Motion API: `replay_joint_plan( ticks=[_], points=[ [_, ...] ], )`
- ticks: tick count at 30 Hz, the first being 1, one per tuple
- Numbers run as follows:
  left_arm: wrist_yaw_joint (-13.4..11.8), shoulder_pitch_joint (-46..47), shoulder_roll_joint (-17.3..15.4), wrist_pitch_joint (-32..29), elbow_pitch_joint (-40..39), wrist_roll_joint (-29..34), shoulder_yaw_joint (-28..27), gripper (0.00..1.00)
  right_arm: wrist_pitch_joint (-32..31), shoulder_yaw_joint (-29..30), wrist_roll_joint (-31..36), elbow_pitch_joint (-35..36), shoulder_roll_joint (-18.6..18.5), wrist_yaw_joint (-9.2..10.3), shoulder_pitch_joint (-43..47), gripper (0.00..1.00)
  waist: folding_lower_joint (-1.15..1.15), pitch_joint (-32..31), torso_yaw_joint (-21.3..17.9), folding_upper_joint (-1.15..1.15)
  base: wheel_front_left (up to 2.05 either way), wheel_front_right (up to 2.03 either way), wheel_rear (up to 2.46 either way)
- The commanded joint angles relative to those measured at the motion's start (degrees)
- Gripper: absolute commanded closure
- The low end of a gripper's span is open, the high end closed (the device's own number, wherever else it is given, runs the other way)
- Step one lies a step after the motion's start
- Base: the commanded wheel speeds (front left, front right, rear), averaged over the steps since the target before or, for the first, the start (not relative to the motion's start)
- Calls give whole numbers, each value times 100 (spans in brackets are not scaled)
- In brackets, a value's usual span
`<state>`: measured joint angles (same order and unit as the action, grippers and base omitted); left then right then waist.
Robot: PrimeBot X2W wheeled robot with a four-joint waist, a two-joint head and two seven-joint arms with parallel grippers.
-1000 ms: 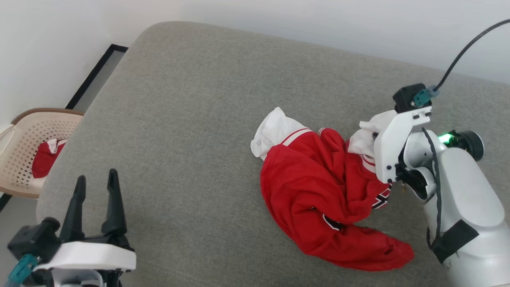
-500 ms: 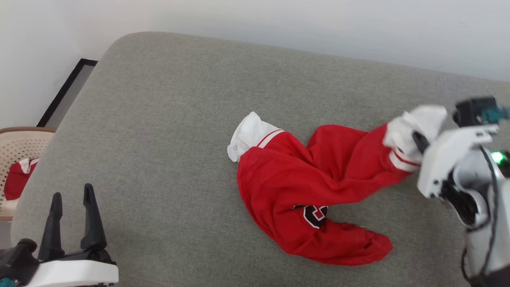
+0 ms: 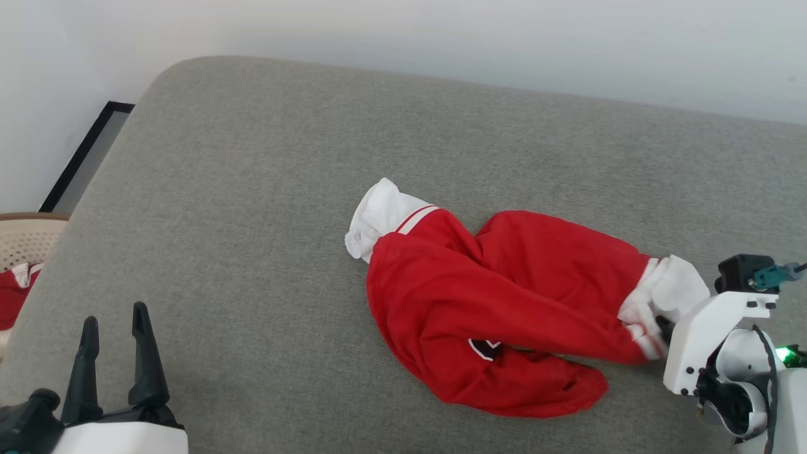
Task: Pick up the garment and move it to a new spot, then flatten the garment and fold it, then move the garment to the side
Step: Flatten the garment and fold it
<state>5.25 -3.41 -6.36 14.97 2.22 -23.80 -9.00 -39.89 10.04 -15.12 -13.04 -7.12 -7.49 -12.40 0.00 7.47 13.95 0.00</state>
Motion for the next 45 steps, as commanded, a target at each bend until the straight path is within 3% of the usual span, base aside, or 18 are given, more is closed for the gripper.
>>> replay_joint_plan(
  ticks=[1,12,22,28,36,45],
  points=[
    [31,-69,0,30,10,47,-30,0,-49,6,-27,-23,8,0,-44,0,0,-25,-50,0,0,0,0],
    [82,-252,-133,16,-4,82,-70,0,-499,-391,-331,1062,-259,0,197,0,0,-204,-464,0,0,0,0],
    [138,-136,-396,-317,-42,29,153,0,-313,-551,-377,1952,-114,0,391,0,0,-267,-696,0,0,0,0],
    [198,231,-915,-1101,-183,-296,557,0,433,-621,-215,2363,129,0,363,0,0,-287,-918,0,0,0,0],
    [217,1158,-1777,-2639,-267,-1055,1157,0,1916,-684,215,2631,328,0,77,0,0,-90,-1288,0,0,0,0],
    [215,2582,-2587,-4393,425,-1815,1900,0,3391,-831,671,2501,417,0,-215,0,0,303,-1808,0,0,0,0]
  ],
)
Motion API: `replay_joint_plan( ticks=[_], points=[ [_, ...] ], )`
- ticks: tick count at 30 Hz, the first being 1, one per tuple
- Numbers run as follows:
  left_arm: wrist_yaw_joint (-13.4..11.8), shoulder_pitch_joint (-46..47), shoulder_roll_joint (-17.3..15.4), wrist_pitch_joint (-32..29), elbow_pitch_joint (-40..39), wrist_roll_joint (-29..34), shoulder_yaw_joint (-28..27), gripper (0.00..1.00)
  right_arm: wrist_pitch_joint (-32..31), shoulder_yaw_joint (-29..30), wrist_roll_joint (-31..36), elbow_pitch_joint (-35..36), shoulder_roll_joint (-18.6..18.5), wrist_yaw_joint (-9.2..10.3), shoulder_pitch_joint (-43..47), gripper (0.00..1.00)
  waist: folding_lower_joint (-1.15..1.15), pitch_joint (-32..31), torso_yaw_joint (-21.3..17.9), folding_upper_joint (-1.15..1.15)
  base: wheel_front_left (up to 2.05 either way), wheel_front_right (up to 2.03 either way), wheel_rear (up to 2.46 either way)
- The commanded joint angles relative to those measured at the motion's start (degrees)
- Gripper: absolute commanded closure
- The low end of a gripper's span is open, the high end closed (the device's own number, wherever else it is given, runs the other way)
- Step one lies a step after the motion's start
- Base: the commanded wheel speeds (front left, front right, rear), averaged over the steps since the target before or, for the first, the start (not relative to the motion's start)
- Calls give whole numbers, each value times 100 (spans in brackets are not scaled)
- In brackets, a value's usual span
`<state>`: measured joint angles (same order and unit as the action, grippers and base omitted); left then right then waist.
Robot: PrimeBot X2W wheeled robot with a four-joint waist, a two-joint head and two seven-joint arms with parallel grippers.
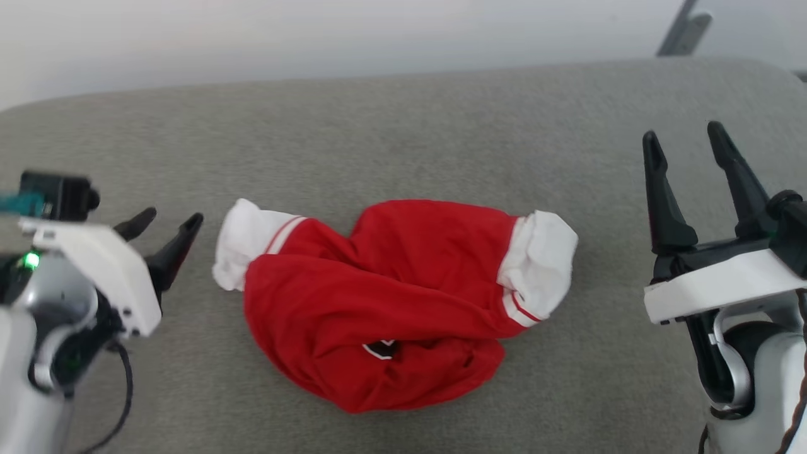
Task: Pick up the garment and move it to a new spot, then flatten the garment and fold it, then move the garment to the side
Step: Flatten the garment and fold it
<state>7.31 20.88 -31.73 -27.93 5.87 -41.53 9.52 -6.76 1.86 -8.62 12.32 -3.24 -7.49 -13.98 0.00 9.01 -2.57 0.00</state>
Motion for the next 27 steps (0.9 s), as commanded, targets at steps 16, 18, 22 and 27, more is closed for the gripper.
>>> replay_joint_plan(
  ticks=[16,18,22,27],
  points=[
    [-192,1740,-271,-2208,1661,-222,903,0,561,43,-304,-336,35,0,-291,0,0,747,-701,0,0,0,0],
    [-272,1822,-273,-2401,1880,-145,995,0,553,65,-312,-347,35,0,-294,0,0,817,-728,0,0,0,0],
    [-406,2002,-145,-2572,2270,-121,1075,0,570,59,-363,-341,34,0,-343,0,0,958,-768,0,0,0,0],
    [-398,2086,98,-2520,2804,-162,1151,14,589,57,-378,-362,34,0,-442,0,0,1088,-790,0,0,0,0]
  ],
)
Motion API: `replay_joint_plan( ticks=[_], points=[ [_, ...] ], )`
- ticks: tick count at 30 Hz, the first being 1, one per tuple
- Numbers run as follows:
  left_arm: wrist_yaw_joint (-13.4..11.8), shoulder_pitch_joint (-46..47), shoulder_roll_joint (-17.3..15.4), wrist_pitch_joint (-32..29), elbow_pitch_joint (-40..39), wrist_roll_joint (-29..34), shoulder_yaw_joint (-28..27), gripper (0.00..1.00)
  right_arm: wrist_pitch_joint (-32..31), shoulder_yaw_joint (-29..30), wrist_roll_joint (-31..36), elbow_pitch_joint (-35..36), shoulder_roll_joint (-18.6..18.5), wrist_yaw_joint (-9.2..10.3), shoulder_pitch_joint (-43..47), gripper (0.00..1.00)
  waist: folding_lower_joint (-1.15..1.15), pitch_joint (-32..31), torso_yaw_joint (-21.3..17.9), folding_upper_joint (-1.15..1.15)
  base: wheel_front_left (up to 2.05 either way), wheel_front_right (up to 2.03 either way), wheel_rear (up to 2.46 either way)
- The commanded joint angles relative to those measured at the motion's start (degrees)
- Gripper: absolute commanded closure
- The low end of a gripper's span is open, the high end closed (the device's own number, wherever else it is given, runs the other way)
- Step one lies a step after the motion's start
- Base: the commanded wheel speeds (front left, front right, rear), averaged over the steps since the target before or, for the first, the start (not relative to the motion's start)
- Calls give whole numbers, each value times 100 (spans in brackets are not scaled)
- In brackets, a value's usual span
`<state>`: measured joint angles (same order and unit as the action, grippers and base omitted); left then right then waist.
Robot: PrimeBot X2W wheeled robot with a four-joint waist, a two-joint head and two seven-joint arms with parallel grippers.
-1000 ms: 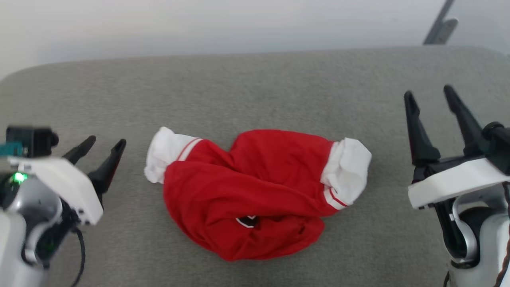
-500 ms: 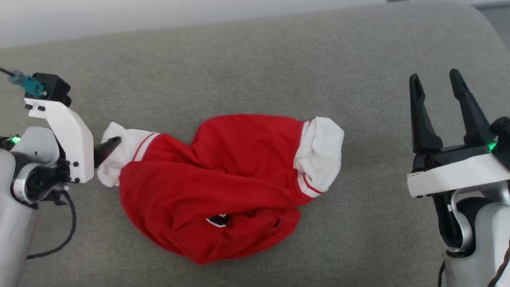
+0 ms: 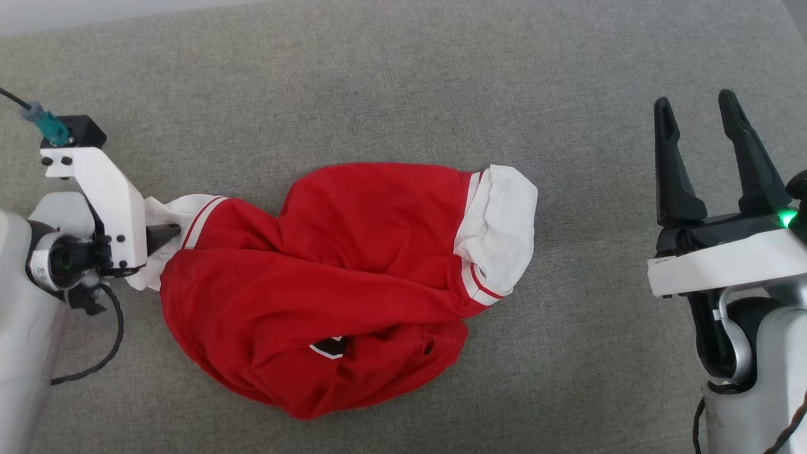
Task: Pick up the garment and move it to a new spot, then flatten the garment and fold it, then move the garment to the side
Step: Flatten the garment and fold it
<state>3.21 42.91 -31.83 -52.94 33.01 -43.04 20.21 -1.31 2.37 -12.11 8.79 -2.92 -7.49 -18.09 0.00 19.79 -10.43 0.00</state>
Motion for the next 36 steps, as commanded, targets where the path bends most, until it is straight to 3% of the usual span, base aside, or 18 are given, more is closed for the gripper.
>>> replay_joint_plan(
  ticks=[1,6,14,20,25,26,27,28,32,36],
  points=[
    [48,-114,150,-21,177,-52,106,100,49,10,-34,-18,3,0,-39,0,0,22,-2,0,0,0,0],
    [183,40,171,203,308,-48,139,100,39,107,15,-23,4,0,-90,0,0,25,109,0,0,0,0],
    [284,52,-426,917,-364,32,-166,100,-32,335,42,32,3,0,-9,0,0,-111,451,0,0,0,0],
    [88,-365,-938,1101,-869,-4,-481,100,-108,431,20,74,1,0,61,0,0,-195,683,0,0,0,0],
    [-4,-732,-924,1153,-853,-218,-639,100,-157,387,10,53,2,0,53,0,0,-211,772,0,0,0,0],
    [16,-777,-889,1180,-837,-245,-632,92,-158,381,-2,45,2,0,46,0,0,-213,784,0,0,0,0],
    [5,-806,-856,1190,-802,-268,-618,51,-166,371,-1,38,1,0,41,0,0,-217,794,0,0,0,0],
    [17,-819,-850,1199,-785,-257,-596,0,-174,354,9,31,2,0,37,0,0,-222,799,0,0,0,0],
    [34,-706,-765,1237,-825,-280,-571,0,-166,352,-7,21,2,0,48,0,0,-253,820,0,0,0,0],
    [38,-554,-761,896,-1112,-316,-447,0,-182,375,-3,12,2,0,104,0,0,-332,843,0,0,0,0]
  ],
)
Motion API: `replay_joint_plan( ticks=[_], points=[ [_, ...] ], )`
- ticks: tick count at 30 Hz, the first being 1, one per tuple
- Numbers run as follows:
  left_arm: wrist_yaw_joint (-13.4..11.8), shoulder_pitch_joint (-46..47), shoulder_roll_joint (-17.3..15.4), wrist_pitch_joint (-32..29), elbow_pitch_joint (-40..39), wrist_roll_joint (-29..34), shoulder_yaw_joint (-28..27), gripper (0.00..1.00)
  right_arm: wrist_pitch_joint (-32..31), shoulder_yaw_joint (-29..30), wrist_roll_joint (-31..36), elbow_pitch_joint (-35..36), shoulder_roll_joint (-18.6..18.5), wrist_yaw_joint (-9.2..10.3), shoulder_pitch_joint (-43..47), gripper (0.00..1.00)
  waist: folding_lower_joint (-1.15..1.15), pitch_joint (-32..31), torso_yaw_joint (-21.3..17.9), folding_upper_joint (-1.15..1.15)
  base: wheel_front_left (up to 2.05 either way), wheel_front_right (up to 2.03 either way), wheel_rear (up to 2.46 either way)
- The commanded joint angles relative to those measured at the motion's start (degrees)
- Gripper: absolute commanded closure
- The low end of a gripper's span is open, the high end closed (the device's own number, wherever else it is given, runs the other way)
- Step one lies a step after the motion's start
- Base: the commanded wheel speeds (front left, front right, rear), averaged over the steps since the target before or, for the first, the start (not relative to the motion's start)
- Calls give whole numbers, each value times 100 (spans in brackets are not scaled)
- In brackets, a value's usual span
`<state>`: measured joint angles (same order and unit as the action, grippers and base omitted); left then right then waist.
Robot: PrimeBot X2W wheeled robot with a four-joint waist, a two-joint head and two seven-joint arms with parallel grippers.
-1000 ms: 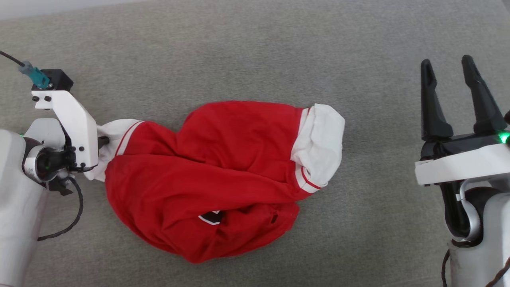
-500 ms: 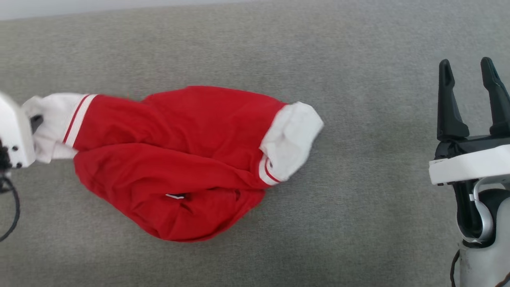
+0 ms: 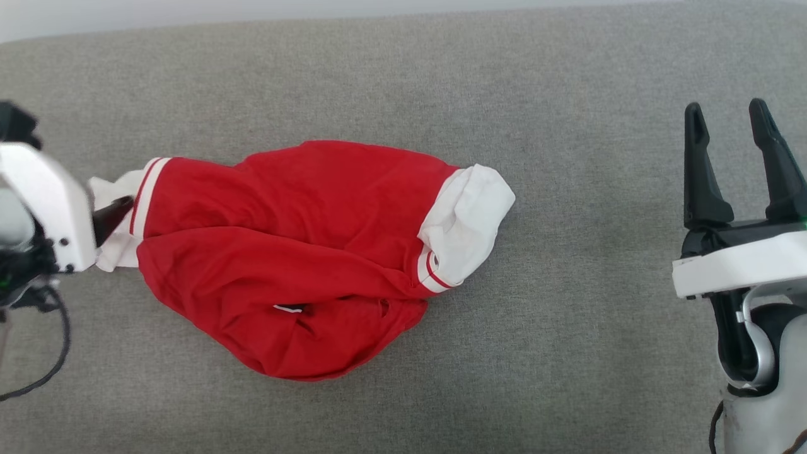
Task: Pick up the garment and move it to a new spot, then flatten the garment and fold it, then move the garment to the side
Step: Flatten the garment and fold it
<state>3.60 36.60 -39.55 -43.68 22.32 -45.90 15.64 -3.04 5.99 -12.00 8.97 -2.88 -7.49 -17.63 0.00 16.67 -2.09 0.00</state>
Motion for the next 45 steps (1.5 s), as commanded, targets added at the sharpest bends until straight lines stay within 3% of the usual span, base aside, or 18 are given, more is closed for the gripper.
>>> replay_joint_plan(
  ticks=[1,9,14,20,27,29,34,39,45],
  points=[
    [-18,107,26,-153,-153,-57,46,0,-12,21,-16,-8,-2,0,66,0,0,-45,15,0,0,0,0],
    [-219,206,305,-1432,-1588,-291,609,0,-29,20,-121,-8,-3,0,145,0,0,-159,-4,0,0,0,0],
    [-245,129,413,-1868,-2042,-88,1088,0,-2,-29,-199,13,-2,0,107,0,0,-60,-116,0,0,0,0],
    [-120,20,377,-1879,-1684,299,1521,0,61,-128,-282,-75,-2,0,57,0,0,70,-303,0,0,0,0],
    [36,40,584,-1379,-736,516,1708,0,134,-154,-328,-172,-1,0,29,0,0,123,-368,0,0,0,0],
    [106,102,650,-1251,-495,533,1763,100,142,-145,-337,-188,-2,0,17,0,0,130,-349,0,0,0,0],
    [192,246,812,-1034,-278,316,1663,100,136,-118,-330,-215,-1,0,-18,0,0,98,-279,0,0,0,0],
    [179,97,762,-1066,-730,187,1631,100,93,-52,-275,-191,-1,0,8,0,0,39,-200,0,0,0,0],
    [-157,-520,517,-1265,-2054,9,1555,100,26,44,-230,-120,-2,0,88,0,0,-22,-72,0,0,0,0]
  ],
)
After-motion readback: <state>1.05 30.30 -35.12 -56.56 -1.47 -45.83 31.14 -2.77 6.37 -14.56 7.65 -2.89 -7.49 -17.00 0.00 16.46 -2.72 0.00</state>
